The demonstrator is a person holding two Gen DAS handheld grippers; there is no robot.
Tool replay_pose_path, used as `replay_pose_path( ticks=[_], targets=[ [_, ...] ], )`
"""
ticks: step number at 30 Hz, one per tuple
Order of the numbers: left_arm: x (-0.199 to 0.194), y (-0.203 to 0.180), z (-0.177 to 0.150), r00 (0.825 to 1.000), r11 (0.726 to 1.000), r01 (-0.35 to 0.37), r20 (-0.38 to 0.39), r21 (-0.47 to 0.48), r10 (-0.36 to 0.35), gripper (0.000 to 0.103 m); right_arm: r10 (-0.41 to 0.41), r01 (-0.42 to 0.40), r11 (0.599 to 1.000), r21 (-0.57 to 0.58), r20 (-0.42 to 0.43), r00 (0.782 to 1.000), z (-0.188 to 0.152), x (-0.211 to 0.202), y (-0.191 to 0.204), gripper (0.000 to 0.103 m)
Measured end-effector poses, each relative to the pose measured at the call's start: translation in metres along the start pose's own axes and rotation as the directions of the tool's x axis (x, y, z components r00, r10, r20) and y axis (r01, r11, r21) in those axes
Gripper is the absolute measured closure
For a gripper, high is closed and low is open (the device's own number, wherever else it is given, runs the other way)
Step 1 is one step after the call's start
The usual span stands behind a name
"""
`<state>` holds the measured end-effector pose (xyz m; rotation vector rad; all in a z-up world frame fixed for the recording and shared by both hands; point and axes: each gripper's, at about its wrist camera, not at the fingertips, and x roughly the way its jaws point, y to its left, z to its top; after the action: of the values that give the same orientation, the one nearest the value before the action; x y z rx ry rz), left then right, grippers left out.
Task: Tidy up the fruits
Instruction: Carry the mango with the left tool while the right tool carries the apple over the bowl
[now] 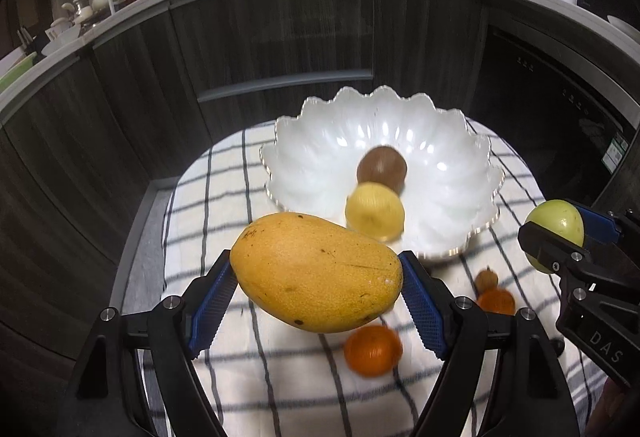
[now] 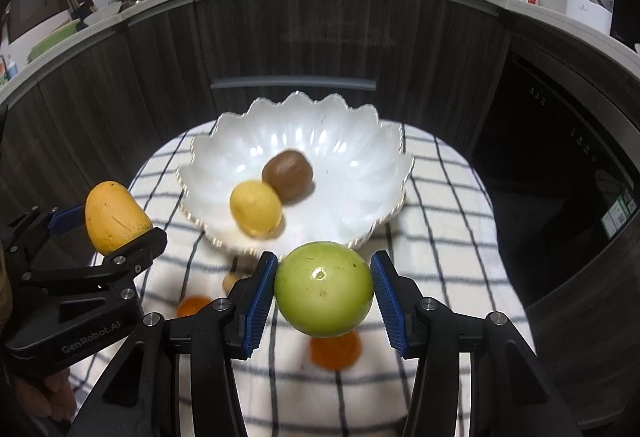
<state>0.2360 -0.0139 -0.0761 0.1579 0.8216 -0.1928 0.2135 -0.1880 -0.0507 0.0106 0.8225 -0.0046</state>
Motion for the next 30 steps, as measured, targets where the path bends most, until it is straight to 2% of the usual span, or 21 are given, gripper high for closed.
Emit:
replay_pose_path(
  ticks=[7, 14, 24, 30],
  targets=[
    [0.015, 0.0, 0.027, 1.0, 1.0, -0.009, 0.024, -0.019, 0.009, 0.024, -0.014, 0.013, 1.0, 0.014, 0.019, 1.0, 0.031, 0.017, -0.008, 0.054],
    [0.039, 0.007, 0.052, 0.999, 0.996, -0.036, 0.031, -0.085, 0.039, 0.024, -0.02, 0.019, 0.998, 0.057, 0.021, 1.0, 0.054, 0.043, -0.015, 0.054],
    [0.085, 0.004, 0.078, 0.998, 0.994, -0.056, 0.016, -0.089, 0.058, 0.024, -0.039, 0.04, 0.994, 0.105, -0.003, 0.999, 0.075, 0.09, -0.027, 0.054],
    [0.118, -0.001, 0.088, 0.999, 0.996, -0.052, -0.01, -0.068, 0.052, 0.024, -0.047, 0.052, 0.992, 0.111, -0.046, 0.998, 0.085, 0.126, -0.035, 0.054]
  ],
)
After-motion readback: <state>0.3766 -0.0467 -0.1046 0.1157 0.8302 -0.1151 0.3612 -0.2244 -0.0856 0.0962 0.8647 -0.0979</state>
